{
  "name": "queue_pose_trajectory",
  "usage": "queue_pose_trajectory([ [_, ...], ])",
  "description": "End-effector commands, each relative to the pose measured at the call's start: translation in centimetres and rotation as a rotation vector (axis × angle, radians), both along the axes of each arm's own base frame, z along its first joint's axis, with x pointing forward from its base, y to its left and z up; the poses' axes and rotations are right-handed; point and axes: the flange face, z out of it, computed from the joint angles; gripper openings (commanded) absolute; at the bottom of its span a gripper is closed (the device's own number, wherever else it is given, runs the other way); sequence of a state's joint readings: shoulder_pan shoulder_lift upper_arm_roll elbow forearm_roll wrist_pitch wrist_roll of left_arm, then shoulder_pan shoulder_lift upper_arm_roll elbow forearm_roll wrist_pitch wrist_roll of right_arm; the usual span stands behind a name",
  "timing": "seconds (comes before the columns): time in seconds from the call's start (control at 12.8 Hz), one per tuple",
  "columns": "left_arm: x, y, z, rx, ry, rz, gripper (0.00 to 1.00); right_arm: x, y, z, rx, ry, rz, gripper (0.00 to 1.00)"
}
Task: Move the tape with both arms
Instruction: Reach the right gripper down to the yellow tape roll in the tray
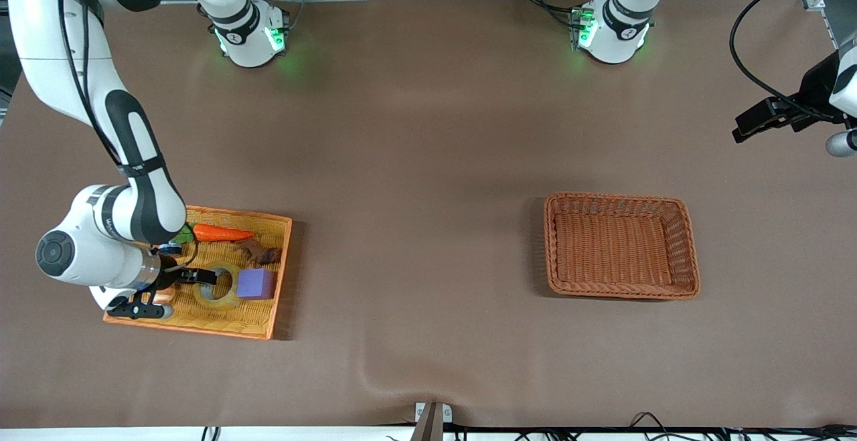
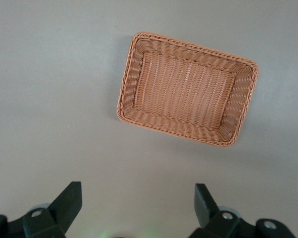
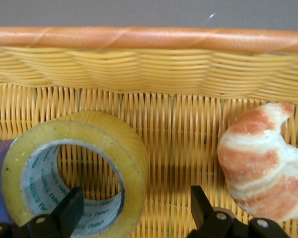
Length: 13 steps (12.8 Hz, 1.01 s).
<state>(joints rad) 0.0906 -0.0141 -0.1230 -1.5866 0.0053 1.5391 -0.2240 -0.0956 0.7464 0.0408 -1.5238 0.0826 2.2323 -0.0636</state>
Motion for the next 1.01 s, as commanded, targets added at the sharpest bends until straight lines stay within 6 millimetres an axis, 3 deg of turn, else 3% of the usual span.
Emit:
queue_pose_trajectory([
  [0.0,-0.2,-0.1,1.1,-0.007,-0.022,-0.026,1.00,0.8,0.2,0.0,-0.027,-0.019,0.000,0.00],
  [0.7,-0.4,-0.8,1.1,-0.007,-0.012,-0.035,1.00,0.8,-0.7,0.2,-0.030,-0.026,0.003,0.00],
  [0.94,-0.3,-0.9,0.8,-0.007,-0.007,-0.040,1.00,1.1,-1.4,1.4,-0.023,-0.041,0.015,0.00],
])
